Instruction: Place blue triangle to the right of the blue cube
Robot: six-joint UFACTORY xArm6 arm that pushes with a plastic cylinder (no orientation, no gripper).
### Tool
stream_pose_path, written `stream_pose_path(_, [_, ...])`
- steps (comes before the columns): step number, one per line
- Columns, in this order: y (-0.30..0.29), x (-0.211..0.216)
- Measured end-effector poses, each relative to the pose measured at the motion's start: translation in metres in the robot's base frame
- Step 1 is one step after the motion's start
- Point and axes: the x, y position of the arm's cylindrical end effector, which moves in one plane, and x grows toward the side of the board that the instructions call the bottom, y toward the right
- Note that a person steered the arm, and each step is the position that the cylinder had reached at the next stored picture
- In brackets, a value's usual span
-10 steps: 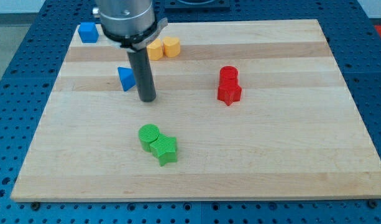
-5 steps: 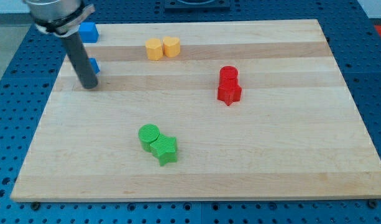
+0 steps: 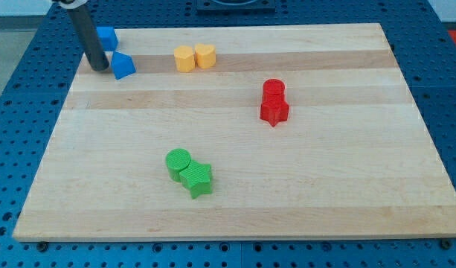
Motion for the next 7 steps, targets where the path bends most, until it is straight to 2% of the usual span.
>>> stream_pose_path(2, [0.016,0.038])
stream_pose_path(3, [0.036,0.031])
stream_pose_path(5, [0.055,-0.020])
stream_pose_path(7, [0.058,-0.013])
